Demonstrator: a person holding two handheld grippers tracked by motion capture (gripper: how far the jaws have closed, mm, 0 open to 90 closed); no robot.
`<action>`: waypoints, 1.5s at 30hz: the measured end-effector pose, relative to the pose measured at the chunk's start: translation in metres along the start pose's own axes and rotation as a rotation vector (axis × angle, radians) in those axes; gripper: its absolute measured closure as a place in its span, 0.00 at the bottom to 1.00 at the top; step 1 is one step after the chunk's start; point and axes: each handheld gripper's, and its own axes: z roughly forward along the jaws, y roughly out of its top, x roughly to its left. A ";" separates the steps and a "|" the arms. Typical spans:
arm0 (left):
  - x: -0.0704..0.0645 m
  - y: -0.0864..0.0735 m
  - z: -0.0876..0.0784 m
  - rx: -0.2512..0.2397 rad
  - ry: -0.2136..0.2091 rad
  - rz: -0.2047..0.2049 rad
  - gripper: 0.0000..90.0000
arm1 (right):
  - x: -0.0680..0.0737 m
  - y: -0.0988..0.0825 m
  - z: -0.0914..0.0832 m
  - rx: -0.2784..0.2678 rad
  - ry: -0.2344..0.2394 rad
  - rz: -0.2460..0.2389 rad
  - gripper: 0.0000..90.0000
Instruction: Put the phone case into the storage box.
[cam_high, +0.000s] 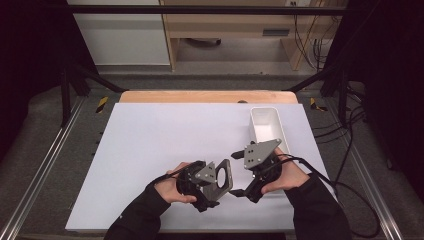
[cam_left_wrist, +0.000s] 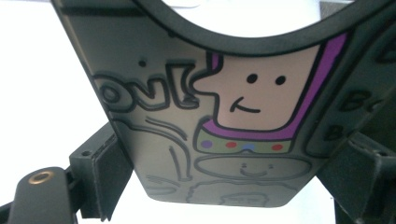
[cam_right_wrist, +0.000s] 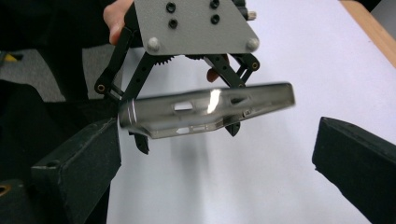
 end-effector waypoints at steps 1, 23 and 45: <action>0.000 -0.001 -0.001 -0.011 0.001 -0.005 0.13 | 0.000 -0.001 -0.002 -0.007 0.000 0.003 0.02; 0.003 -0.017 -0.008 -0.175 -0.012 -0.085 0.13 | 0.003 -0.024 -0.011 -0.150 -0.002 0.067 0.02; 0.003 -0.012 -0.015 -0.253 -0.041 -0.079 0.13 | 0.001 -0.016 0.001 -0.183 0.032 0.083 0.03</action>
